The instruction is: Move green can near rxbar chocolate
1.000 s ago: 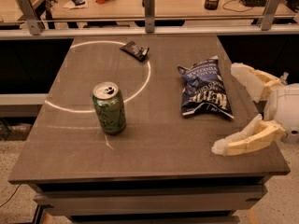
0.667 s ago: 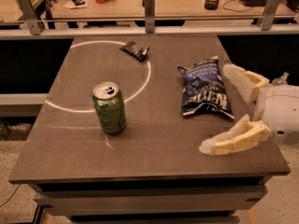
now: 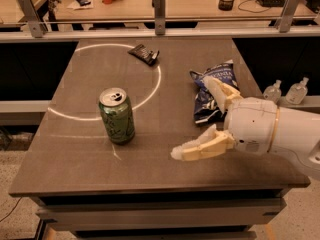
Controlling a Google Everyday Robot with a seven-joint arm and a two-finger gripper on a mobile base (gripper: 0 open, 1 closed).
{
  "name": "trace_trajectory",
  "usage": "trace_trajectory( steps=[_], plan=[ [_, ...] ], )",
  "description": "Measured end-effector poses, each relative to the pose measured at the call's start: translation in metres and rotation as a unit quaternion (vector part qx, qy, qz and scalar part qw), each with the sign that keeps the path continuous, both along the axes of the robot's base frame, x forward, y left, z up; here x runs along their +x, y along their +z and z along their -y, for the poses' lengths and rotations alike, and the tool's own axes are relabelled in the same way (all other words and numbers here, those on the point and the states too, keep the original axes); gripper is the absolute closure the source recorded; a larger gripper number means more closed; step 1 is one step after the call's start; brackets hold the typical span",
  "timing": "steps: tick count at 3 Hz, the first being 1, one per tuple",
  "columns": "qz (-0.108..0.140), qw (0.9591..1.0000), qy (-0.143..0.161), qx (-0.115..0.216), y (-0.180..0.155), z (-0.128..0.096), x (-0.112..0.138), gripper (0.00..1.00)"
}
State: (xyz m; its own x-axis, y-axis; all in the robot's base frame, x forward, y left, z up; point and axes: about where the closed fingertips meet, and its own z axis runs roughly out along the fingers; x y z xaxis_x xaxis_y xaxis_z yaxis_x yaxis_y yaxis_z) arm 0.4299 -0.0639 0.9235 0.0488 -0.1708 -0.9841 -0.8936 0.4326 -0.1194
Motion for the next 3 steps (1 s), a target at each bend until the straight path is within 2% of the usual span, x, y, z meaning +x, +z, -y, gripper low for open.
trace_trajectory(
  steps=[1,2,3],
  plan=[
    [0.003,0.9998,0.011,0.013,-0.018,-0.028,0.021,0.00],
    [-0.011,0.9996,0.019,0.019,-0.028,-0.055,0.036,0.00],
    [-0.025,0.9986,0.038,0.026,-0.033,-0.083,0.040,0.00]
  ],
)
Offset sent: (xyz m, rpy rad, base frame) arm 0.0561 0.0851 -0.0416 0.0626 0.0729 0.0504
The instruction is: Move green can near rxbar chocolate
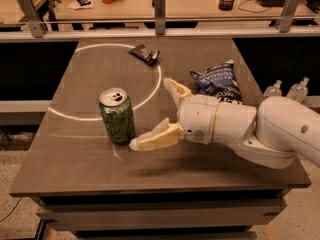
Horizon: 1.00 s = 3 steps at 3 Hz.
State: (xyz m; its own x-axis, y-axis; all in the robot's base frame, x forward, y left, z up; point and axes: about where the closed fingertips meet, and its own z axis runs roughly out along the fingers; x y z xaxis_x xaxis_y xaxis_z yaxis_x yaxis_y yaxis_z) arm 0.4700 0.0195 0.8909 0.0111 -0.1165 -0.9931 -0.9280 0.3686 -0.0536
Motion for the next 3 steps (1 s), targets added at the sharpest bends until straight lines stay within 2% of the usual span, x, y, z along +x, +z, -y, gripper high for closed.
trace_trajectory(
  steps=[2,3],
  plan=[
    [-0.014,0.9986,0.040,0.030,-0.006,-0.049,-0.007,0.00],
    [-0.007,0.9967,0.065,0.047,-0.006,-0.066,-0.010,0.00]
  ],
)
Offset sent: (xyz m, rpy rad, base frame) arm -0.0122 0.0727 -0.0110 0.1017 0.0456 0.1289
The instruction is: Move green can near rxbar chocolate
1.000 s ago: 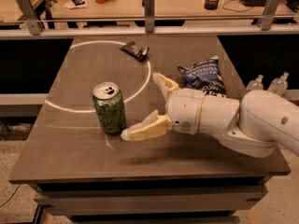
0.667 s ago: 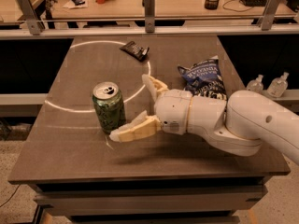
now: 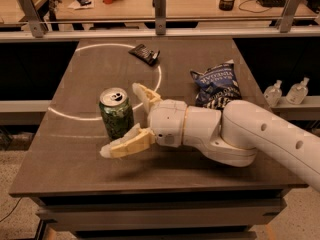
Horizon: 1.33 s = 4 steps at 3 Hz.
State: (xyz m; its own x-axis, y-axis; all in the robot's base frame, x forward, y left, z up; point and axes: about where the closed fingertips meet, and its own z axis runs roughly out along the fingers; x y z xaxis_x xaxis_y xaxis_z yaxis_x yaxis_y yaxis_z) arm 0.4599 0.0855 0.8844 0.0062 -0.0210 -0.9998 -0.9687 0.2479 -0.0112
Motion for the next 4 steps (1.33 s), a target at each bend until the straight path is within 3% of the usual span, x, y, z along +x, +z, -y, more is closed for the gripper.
trace_trajectory(
  steps=[1,4],
  plan=[
    [0.017,0.9997,0.015,0.009,0.0014,-0.0110,-0.0023,0.17],
    [0.048,0.9987,0.010,0.011,0.0081,-0.0059,-0.0062,0.87]
  ],
)
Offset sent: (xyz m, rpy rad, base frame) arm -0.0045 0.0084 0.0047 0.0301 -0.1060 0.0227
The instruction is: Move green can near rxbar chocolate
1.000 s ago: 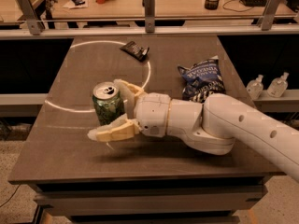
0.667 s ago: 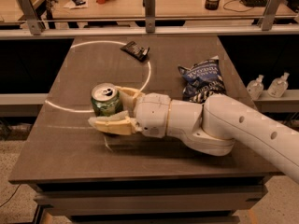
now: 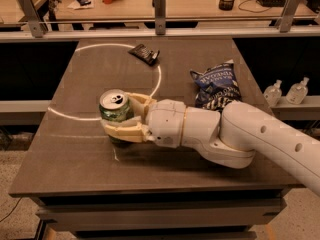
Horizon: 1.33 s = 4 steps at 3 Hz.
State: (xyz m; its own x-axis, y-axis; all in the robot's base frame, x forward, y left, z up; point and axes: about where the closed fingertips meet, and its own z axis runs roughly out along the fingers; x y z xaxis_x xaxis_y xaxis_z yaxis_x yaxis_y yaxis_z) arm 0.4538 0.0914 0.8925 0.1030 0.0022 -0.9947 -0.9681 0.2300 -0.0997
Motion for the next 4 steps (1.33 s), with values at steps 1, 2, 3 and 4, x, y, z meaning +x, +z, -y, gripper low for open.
trace_trajectory(
  steps=[1,2,3,4],
  plan=[
    [0.018,0.9991,-0.037,-0.006,0.013,0.019,0.014,1.00],
    [0.045,0.9935,-0.102,-0.024,0.033,0.054,0.043,1.00],
    [0.063,0.9817,-0.173,-0.048,0.050,0.093,0.077,1.00],
    [0.067,0.9680,-0.234,-0.060,0.060,0.133,0.116,1.00]
  ],
)
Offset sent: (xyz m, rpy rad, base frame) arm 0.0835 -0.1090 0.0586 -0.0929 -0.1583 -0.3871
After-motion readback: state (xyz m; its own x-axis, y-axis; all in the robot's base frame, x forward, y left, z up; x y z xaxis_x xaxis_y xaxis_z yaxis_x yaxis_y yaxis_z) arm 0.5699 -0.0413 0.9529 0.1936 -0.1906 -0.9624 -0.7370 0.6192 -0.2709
